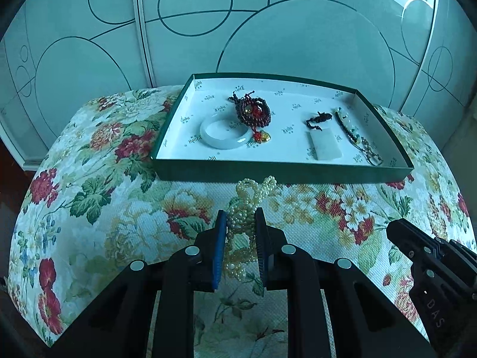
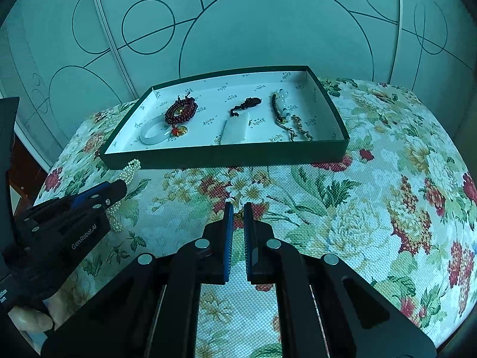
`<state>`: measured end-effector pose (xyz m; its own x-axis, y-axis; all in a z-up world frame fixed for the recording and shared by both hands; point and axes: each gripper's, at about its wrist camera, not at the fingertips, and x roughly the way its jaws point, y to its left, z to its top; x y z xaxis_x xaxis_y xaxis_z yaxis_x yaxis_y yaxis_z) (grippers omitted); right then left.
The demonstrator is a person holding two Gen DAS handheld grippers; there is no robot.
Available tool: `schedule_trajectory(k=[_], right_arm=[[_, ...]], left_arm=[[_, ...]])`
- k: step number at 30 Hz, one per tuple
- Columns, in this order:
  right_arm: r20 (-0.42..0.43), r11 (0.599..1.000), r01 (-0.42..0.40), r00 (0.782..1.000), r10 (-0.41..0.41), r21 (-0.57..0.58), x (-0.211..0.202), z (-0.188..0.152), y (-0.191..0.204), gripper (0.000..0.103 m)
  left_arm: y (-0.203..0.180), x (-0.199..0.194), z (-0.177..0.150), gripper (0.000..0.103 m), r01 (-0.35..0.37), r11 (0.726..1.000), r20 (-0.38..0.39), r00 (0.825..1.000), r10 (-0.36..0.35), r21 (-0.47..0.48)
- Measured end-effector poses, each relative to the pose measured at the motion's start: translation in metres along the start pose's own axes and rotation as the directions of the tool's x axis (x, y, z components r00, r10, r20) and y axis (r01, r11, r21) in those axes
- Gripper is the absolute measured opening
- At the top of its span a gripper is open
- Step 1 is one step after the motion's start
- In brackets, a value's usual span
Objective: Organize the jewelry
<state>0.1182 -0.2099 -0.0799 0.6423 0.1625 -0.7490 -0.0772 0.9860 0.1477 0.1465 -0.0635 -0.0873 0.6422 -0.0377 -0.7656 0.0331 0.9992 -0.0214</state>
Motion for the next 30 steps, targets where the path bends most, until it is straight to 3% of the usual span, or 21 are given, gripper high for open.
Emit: schedule_trajectory(k=[13,30], right_arm=[[0.057,1.000,-0.018,0.998,0.019,-0.023,0.004,0.038,0.010,0.007],[0.121,1.000,-0.004,0.993,0.008,-0.031,0.031,0.111,0.000,0.007]], left_arm=[[0.002,0.002,0.037,0.019,0.016,1.000,0.044,0.999,-0.016,0.012],[-0.017,0.023,0.109,0.019,0.011,0.999,0.124,0.992,-0.017,0.049]])
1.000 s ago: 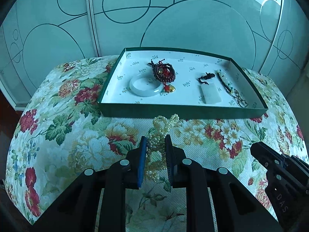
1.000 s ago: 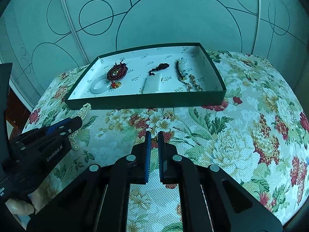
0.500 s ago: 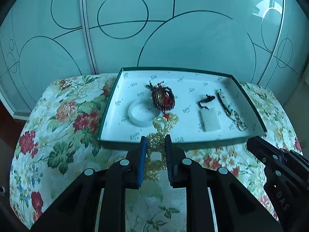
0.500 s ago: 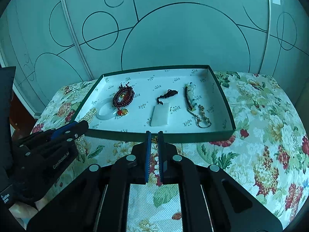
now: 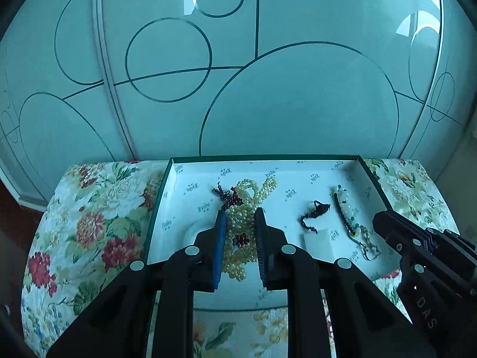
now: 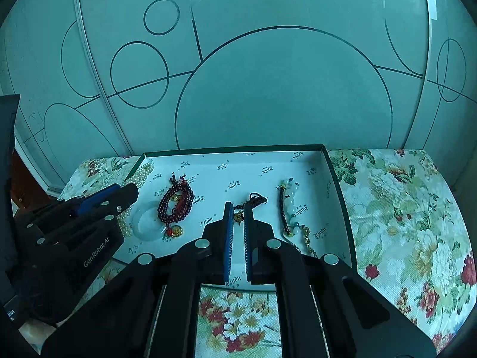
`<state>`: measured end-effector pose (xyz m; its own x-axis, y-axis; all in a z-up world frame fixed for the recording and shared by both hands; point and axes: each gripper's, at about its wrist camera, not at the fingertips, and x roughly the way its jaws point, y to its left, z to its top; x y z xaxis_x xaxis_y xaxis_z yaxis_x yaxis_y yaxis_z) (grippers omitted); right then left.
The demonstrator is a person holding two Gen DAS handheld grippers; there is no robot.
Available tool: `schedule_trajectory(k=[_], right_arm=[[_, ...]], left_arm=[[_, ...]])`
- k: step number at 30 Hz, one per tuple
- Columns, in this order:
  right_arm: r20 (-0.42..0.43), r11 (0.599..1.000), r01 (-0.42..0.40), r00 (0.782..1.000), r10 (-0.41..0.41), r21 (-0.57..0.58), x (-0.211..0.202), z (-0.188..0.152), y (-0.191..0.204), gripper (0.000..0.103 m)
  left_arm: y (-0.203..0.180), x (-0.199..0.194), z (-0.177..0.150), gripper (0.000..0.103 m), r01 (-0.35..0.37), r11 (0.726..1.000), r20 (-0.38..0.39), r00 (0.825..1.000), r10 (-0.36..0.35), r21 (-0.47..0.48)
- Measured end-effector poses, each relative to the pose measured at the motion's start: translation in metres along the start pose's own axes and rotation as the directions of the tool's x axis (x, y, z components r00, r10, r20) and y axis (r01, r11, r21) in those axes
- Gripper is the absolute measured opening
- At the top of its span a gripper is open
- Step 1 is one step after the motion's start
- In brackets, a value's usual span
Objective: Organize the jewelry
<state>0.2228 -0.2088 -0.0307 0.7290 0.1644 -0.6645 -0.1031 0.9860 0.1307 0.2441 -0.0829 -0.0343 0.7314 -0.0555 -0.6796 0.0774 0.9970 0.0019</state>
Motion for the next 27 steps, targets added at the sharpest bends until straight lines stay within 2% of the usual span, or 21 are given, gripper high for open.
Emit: schedule_trajectory(k=[9,15,27], right_arm=[[-0.022,1.000,0.023,1.000,-0.022,0.011,0.037,0.006,-0.008,0.007],[-0.060,0.999,0.051,0.997,-0.050,0.008,0.062,0.003,-0.013,0.007],[-0.102,0.997,0.071,0.992,-0.070,0.004,0.089,-0.004,-0.019,0.007]], left_arm=[[0.005,0.035,0.008,0.019,-0.039,0.999,-0.005,0.999,0.039,-0.004],[0.008,0.055,0.003,0.019,-0.060,0.998,-0.035,0.998,0.060,-0.006],[0.006,0.083,-0.004,0.020,-0.054,0.998,-0.084,0.995,0.055,0.007]])
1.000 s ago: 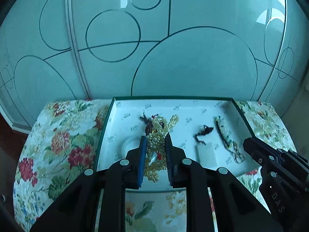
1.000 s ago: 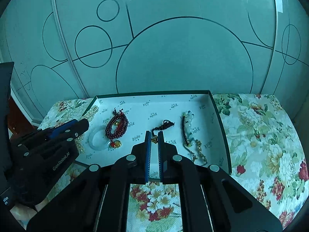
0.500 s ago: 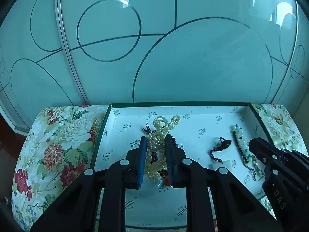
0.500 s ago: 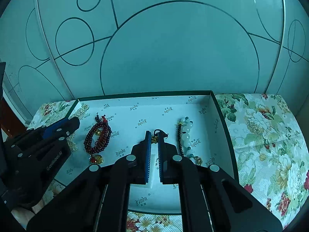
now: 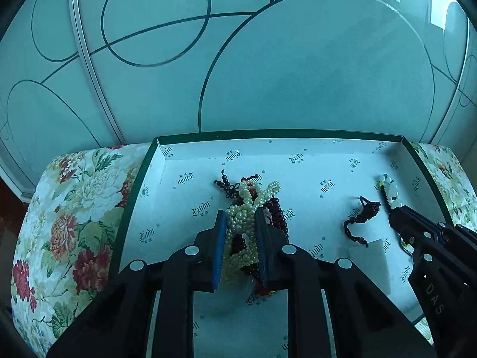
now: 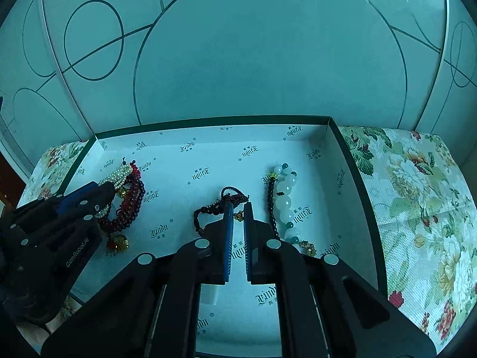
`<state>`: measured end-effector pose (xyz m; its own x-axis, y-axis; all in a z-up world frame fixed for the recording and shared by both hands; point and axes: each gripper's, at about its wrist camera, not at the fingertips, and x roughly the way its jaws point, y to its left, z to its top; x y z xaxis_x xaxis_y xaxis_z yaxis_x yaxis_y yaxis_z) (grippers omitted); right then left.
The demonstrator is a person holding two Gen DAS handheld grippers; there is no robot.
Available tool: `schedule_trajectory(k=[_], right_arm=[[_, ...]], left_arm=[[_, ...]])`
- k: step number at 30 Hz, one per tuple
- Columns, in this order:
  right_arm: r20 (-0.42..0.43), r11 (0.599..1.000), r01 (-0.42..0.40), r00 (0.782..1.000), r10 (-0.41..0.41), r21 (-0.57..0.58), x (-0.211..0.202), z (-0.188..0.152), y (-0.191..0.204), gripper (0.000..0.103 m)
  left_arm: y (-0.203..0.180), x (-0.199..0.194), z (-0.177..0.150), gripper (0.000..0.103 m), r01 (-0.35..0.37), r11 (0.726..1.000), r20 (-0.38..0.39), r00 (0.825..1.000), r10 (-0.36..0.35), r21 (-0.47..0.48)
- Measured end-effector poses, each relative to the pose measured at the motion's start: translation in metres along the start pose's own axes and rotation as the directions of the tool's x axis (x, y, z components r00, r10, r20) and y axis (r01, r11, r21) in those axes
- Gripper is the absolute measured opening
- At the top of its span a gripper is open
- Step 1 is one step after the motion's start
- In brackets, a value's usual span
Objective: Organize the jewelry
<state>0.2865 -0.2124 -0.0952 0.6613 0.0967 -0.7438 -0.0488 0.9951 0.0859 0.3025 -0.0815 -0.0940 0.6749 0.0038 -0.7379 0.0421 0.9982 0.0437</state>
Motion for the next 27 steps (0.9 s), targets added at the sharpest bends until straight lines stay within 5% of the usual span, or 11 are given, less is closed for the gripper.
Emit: schedule_trajectory(k=[5,9,11,15,18,21,27], right_arm=[[-0.004,1.000,-0.009,1.000,0.009,0.003,0.003,0.000,0.002,0.008],[-0.004,1.000,-0.007,1.000,0.007,0.009,0.004,0.000,0.002,0.009],[-0.002,1.000,-0.007,1.000,0.007,0.011,0.002,0.000,0.001,0.010],[0.015,1.000,-0.010,1.000,0.009,0.020,-0.004,0.000,0.001,0.031],[0.022,1.000,-0.008,1.000,0.008,0.018,-0.009,0.000,0.001,0.032],[0.030,1.000,-0.006,1.000,0.005,0.027,-0.015,-0.002,0.001,0.043],[0.047,0.999,-0.005,0.999,0.004,0.038,-0.031,-0.007,0.001,0.047]], left_arm=[[-0.002,0.004,0.000,0.023,-0.003,1.000,-0.003,1.000,0.003,0.009],[-0.002,0.005,0.000,0.048,-0.007,1.000,-0.001,1.000,0.007,0.004],[-0.002,0.004,0.000,0.052,-0.008,1.000,0.004,1.000,0.008,0.002],[-0.004,0.000,-0.001,0.061,-0.012,1.000,0.014,1.000,0.012,0.005],[-0.005,-0.007,-0.003,0.071,-0.027,1.000,0.031,0.999,0.027,0.013],[-0.007,-0.016,-0.004,0.074,-0.045,0.999,0.055,0.998,0.044,0.024],[-0.003,-0.031,-0.009,0.078,-0.078,0.997,0.061,0.995,0.077,0.018]])
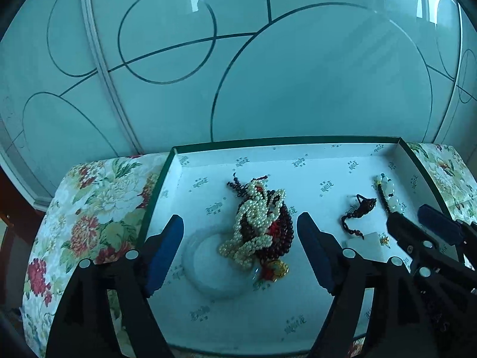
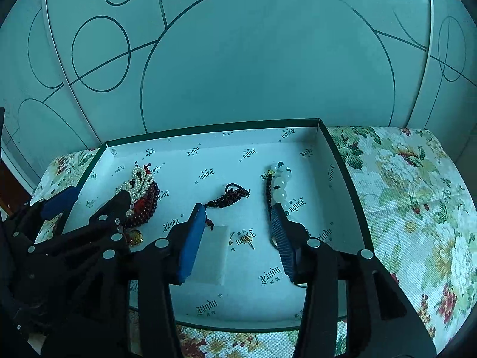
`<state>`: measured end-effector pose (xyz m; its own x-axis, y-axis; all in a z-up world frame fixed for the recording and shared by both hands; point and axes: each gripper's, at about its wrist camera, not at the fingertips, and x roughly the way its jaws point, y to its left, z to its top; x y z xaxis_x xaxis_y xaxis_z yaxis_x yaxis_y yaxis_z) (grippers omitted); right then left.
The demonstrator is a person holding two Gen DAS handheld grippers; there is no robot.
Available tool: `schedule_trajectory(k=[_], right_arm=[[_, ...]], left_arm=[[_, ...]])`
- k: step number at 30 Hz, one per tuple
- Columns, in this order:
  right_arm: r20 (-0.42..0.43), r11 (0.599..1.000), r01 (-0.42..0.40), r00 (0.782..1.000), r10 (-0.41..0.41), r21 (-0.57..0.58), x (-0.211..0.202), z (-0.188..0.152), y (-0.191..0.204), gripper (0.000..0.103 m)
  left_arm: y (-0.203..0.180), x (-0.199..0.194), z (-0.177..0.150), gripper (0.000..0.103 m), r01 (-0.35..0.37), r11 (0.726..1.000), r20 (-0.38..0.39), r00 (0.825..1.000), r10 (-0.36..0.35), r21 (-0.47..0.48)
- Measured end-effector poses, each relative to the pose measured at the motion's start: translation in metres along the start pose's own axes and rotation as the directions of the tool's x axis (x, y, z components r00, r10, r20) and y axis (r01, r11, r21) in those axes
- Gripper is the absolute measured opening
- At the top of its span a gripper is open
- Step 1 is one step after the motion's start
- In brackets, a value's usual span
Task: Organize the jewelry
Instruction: 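Open the right gripper and raise both grippers out of the box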
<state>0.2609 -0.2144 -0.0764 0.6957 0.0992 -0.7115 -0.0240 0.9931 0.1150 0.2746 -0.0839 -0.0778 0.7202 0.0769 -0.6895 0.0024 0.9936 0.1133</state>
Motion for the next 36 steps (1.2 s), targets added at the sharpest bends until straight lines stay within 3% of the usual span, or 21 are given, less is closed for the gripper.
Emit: schedule_trajectory(k=[19,36], right_arm=[[0.078,1.000,0.002,0.997,-0.001,-0.023,-0.084,-0.015,0.021,0.057],[0.120,1.000,-0.008,0.993,0.011,-0.021,-0.143,-0.031,0.026,0.057]], left_arm=[[0.024,-0.089,-0.024,0.078,0.015,0.997,0.037,0.999,-0.012,-0.074],[0.028,-0.139,-0.042,0.078,0.025,0.996,0.067,0.998,-0.019,-0.089]])
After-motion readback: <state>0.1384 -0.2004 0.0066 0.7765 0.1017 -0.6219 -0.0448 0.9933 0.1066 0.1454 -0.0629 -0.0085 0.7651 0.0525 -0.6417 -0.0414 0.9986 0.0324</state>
